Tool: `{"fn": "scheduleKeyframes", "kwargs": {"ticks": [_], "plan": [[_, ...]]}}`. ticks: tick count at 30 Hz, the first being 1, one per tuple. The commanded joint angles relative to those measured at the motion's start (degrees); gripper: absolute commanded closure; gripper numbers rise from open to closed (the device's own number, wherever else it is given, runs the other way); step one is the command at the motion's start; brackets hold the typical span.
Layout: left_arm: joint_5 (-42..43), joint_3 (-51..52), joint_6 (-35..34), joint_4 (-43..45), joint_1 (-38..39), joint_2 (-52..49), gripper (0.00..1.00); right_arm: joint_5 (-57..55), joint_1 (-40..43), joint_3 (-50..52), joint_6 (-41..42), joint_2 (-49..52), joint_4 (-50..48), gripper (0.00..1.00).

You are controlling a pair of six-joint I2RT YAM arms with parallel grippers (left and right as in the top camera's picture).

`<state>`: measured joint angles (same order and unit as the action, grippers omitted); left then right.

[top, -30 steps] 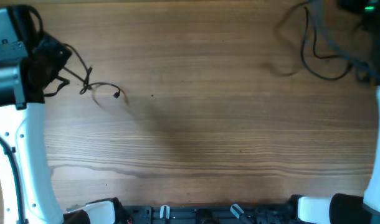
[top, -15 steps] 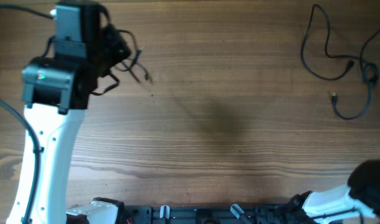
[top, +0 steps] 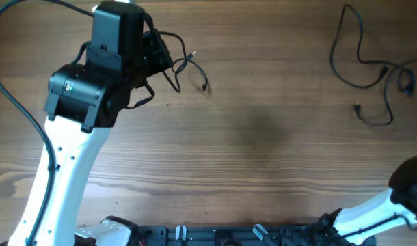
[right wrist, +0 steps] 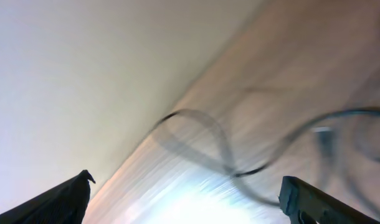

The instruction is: Untangle cables

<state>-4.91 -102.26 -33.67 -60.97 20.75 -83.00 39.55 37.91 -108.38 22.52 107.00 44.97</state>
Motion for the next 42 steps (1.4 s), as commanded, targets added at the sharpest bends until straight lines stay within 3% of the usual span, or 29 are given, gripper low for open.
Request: {"fn": "scheduleKeyframes", "kwargs": {"ticks": [1,4,7,14,24,29,32,33,35,36,38,39,40,42], "plan": [[12.70,-0.50,0.50,1.86,-0.37,-0.28,0.96,18.97,-6.47,-0.70,-13.73,-5.09,3.56,0.00],[29.20,-0.50,1.97,4.85,-3.04,-0.28,0.96,24.44,-13.42,-0.68,-24.35,-5.22,8.70,0.00],[40.24,-0.50,1.99,5.70,-7.87,-0.26,0.96,24.39,-22.60,-0.68,-33.90,-5.22,12.55,0.00],[62.73,-0.50,1.95,6.14,-18.36,-0.26,0.96,23.45,-39.21,-0.68,-43.54,-5.22,13.16,0.00],[71.17,-0.50,1.27,6.12,-21.03,-0.26,0.96,23.85,-54.62,-0.68,-53.05,-5.22,12.15,0.08],[72.87,-0.50,1.09,5.92,-20.96,-0.26,0.96,23.23,-57.46,-0.68,-50.60,-5.22,5.46,0.23],[72.87,-0.50,1.09,5.68,-20.96,-0.26,0.96,22.51,-57.55,-0.68,-44.78,-5.22,0.94,0.39],[72.85,-0.50,1.11,5.68,-20.96,-0.26,0.96,21.16,-57.55,-0.68,-42.80,-5.22,0.00,0.47],[72.81,-0.50,1.16,5.70,-20.98,-0.26,0.96,18.58,-57.55,-0.68,-39.67,-5.22,-0.81,0.83],[72.78,-0.50,1.16,5.70,-20.98,-0.26,0.96,17.57,-57.55,-0.68,-38.32,-5.22,-0.85,0.93],[72.02,-0.50,1.20,5.70,-20.98,-0.26,0.95,15.50,-57.55,-0.68,-35.63,-5.22,-0.83,0.96],[71.23,-0.50,1.38,5.70,-20.98,-0.26,0.88,14.73,-57.55,-0.68,-34.47,-5.22,-0.90,0.96],[69.11,-0.50,1.36,5.70,-20.98,-0.26,0.61,12.15,-57.55,-0.68,-30.88,-5.22,-1.60,0.96],[65.09,-0.50,1.36,5.68,-20.98,-0.26,0.43,7.02,-57.27,-0.70,-25.79,-5.25,-2.40,0.96]]}}
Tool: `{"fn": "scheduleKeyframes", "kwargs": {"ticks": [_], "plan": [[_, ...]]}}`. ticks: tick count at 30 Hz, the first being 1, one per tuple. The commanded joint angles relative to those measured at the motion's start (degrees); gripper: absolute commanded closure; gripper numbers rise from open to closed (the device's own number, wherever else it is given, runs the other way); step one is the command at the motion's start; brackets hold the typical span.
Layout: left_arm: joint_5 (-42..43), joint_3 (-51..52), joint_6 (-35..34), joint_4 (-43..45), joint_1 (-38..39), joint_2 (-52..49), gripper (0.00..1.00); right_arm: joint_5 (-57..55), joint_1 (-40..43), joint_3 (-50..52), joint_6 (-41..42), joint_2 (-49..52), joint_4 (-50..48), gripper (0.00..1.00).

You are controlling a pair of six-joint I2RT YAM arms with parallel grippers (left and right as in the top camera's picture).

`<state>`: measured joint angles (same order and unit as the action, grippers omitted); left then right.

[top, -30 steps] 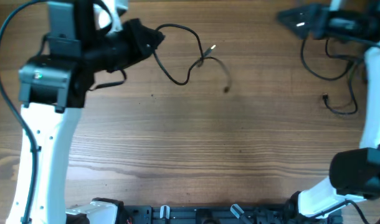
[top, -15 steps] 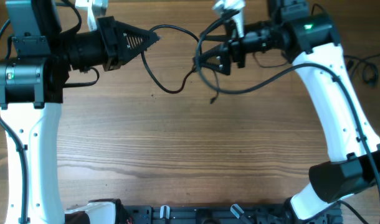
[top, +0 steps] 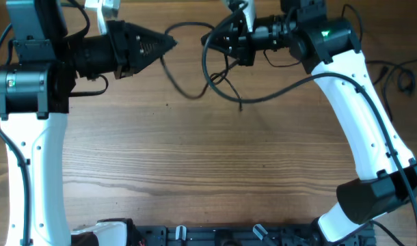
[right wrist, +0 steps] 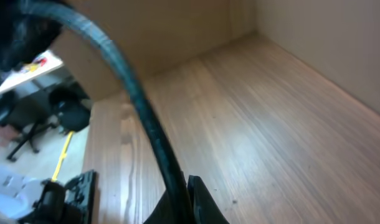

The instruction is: Untangle cables

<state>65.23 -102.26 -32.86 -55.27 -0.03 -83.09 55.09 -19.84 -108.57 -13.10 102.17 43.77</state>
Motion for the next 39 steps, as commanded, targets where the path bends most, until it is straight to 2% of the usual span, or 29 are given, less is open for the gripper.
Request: {"fn": "scheduleKeyframes", "kwargs": {"ticks": [1,2,3,6,7,10,15,19,23,27,30,32,37,38,39], "plan": [[-7.17,-0.50,0.55,-0.02,-0.20,-0.17,0.27,-11.72,0.98,-0.50,13.25,-0.50,-1.42,0.96],[-9.88,-0.50,0.55,-0.09,-0.20,-0.17,0.07,-15.02,1.92,-0.50,16.81,-0.52,-1.40,0.96],[-12.48,-0.50,0.55,-0.39,-0.20,-0.20,0.00,-16.65,2.99,-0.50,18.58,-0.66,-1.20,0.96],[-21.86,-0.50,0.55,-2.93,-0.20,-0.20,0.00,-21.75,8.50,-0.50,22.40,-1.31,-1.51,0.96],[-27.45,-0.50,0.55,-4.96,-0.20,-0.20,0.00,-26.82,13.00,-1.03,25.18,-1.92,-2.51,0.96],[-32.54,-0.50,0.57,-6.78,-0.17,-0.20,0.00,-28.74,20.31,-3.78,27.23,-2.32,-2.60,0.96],[-34.91,-0.50,0.96,-7.52,-0.20,-0.20,0.00,-28.26,36.57,-8.50,34.23,-2.32,-2.60,0.96],[-34.93,-0.50,0.96,-7.56,-0.20,-0.31,0.00,-26.14,49.05,-8.46,38.91,-2.25,-1.75,0.96],[-34.91,-0.50,0.96,-7.63,-0.13,-0.76,0.00,-28.74,58.07,-8.31,40.06,-0.98,-1.84,0.96],[-34.88,-0.50,0.94,-7.82,-0.07,-1.81,0.00,-38.82,60.06,-8.31,40.30,3.37,1.42,0.96],[-34.88,-0.50,0.94,-8.46,-0.09,-2.95,0.00,-52.83,60.19,-8.31,45.64,7.34,8.57,0.96],[-34.84,-0.50,0.94,-8.68,-0.07,-3.56,0.00,-58.27,60.19,-8.09,46.73,9.73,10.60,0.96],[-34.86,-0.50,0.96,-9.11,-0.07,-4.04,0.00,-59.67,61.02,-7.52,47.80,16.28,10.47,0.96],[-34.86,-0.50,0.96,-9.16,-0.07,-4.04,0.00,-59.32,61.18,-7.52,47.78,16.94,10.38,0.92],[-34.88,-0.50,0.96,-9.29,-0.07,-4.04,0.00,-59.28,61.22,-7.52,47.80,17.44,10.43,0.69]]}}
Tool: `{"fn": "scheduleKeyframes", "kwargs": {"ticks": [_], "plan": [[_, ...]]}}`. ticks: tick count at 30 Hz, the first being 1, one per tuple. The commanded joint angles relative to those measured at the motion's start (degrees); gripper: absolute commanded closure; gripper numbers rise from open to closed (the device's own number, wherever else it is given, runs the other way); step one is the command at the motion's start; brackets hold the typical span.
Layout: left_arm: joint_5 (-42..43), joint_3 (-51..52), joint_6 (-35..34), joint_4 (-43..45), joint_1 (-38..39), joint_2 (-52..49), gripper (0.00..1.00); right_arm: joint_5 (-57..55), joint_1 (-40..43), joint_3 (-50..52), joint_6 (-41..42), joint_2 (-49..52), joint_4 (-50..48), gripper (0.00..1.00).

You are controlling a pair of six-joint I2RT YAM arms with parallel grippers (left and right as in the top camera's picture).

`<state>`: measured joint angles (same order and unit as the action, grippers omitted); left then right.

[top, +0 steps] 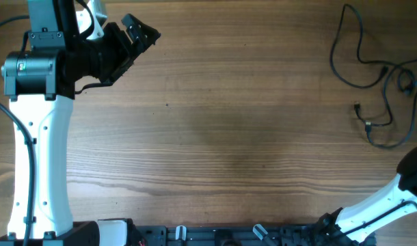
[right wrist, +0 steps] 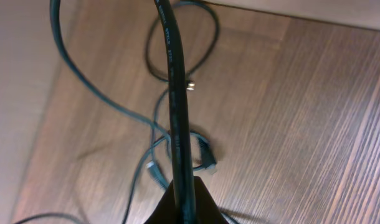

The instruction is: Untangle cables

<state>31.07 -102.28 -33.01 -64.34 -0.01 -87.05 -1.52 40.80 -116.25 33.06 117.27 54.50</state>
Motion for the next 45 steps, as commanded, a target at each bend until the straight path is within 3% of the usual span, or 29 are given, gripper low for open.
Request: {"fn": "scheduleKeyframes", "kwargs": {"ticks": [1,2,5,7,9,16,20,25,33,36,39,45], "plan": [[-0.72,-0.48,1.11,-0.24,-0.11,-0.09,0.00,-2.51,0.68,0.17,1.64,2.43,-0.17,0.11],[-0.72,-0.48,1.11,-0.24,-0.11,-0.09,0.00,-1.86,0.68,0.15,1.64,2.40,-0.15,0.00],[-0.76,-0.48,1.11,-0.20,-0.11,-0.11,0.00,8.28,0.68,-0.02,0.09,0.35,-0.31,0.00],[-0.85,-0.48,1.11,-0.20,-0.11,-0.11,0.00,19.08,0.20,-0.02,-5.22,-2.47,-1.20,0.00],[-2.36,-0.48,1.09,-1.03,-0.11,-0.11,0.00,21.14,-1.42,-0.04,-6.62,-6.54,-0.72,0.00],[-2.47,-0.48,1.11,-2.40,-0.11,-0.09,0.00,25.22,-16.85,-0.04,-19.91,-25.62,2.19,0.00],[-2.47,-0.48,1.11,-2.40,-0.11,-0.09,0.00,26.01,-29.83,-0.04,-20.96,-33.33,9.94,0.00],[-2.47,-0.48,1.11,-2.40,-0.11,-0.09,0.00,25.99,-38.40,-0.04,-20.90,-35.91,22.45,0.00],[-2.47,-0.48,1.11,-2.40,-0.11,-0.09,0.00,24.94,-38.49,0.11,-21.68,-35.10,27.52,0.00],[-2.47,-0.48,1.11,-2.40,-0.11,-0.11,0.00,28.20,-38.49,0.61,-32.59,-35.10,27.91,0.00],[-2.47,-0.48,1.11,-2.40,-0.11,-0.09,0.00,28.09,-38.60,3.85,-36.52,-35.71,25.38,0.00],[-2.47,-0.48,1.11,-2.40,-0.11,-0.09,0.00,24.22,-40.50,24.09,-39.17,-50.69,0.15,0.00]]}}
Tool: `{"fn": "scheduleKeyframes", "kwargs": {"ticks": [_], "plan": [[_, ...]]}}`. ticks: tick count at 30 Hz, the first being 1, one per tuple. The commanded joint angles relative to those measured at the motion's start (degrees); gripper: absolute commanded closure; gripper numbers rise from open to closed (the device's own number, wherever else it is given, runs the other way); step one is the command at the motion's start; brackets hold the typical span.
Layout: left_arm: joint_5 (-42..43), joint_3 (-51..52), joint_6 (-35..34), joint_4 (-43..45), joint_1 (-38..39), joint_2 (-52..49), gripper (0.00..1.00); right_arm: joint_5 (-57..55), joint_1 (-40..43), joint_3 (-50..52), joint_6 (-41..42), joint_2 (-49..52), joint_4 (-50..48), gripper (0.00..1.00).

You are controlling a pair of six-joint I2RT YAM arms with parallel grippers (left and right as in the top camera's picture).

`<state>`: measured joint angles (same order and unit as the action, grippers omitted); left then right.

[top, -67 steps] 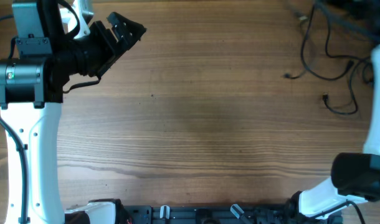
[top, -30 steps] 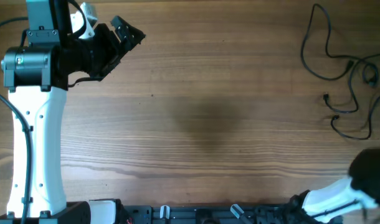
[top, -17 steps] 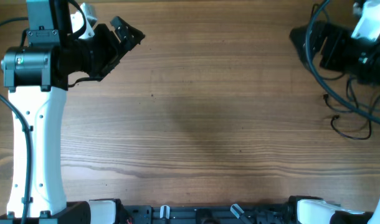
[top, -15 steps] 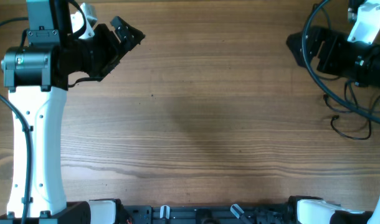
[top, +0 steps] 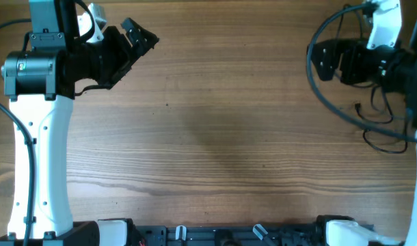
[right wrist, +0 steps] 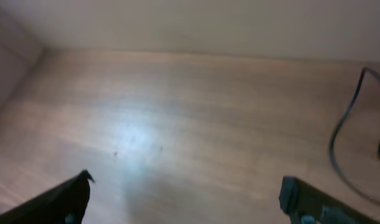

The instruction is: Untangle cables

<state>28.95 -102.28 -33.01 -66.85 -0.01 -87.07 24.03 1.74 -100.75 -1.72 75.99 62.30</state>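
Note:
Thin black cables [top: 381, 121] lie in loose loops at the table's right edge, partly hidden under my right arm. My right gripper [top: 316, 61] hovers just left of them, pointing left. In the right wrist view that gripper [right wrist: 187, 199] is open, fingers wide apart, with only bare wood between them. One cable strand [right wrist: 339, 146] shows at that view's right edge. My left gripper [top: 141, 41] is open and empty at the far upper left, nowhere near the cables.
The wooden table [top: 215, 137] spans the view. A thick black hose [top: 310, 75] arcs around the right gripper from the right arm. A black rail [top: 215, 236] runs along the table's front edge.
My right gripper was shut on a black cable above the right-hand tangle. Now it is open and empty, and the right arm shows over the upper right of the table. The left arm is unchanged.
At first my left gripper was over a small cable bundle at the upper left, the right gripper open. Then both grippers met at the top middle with cable between them. Later all cables lay at the right, right gripper shut on one, which it has now released.

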Motion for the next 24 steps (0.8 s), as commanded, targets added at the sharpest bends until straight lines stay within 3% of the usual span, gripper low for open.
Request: {"fn": "scheduleKeyframes", "kwargs": {"ticks": [1,8,11,18,24], "plan": [[-0.35,-0.48,1.11,0.11,-0.11,-0.07,0.00,-1.42,-1.75,12.63,-5.25,-12.44,-11.41,0.00],[-0.35,-0.48,1.11,0.11,-0.11,-0.07,0.00,-2.23,-2.21,49.94,-15.30,-39.67,-42.18,0.00],[-0.35,-0.48,1.11,0.11,-0.11,-0.07,0.00,-2.40,-2.21,63.17,-16.09,-49.83,-49.79,0.00],[-0.35,-0.48,1.11,0.11,-0.11,-0.07,0.00,-2.47,-2.75,83.69,-11.23,-65.09,-60.54,0.00],[-0.35,-0.48,1.11,0.11,-0.11,-0.07,0.00,-4.79,-5.07,94.20,-11.67,-70.29,-69.22,0.00]]}}
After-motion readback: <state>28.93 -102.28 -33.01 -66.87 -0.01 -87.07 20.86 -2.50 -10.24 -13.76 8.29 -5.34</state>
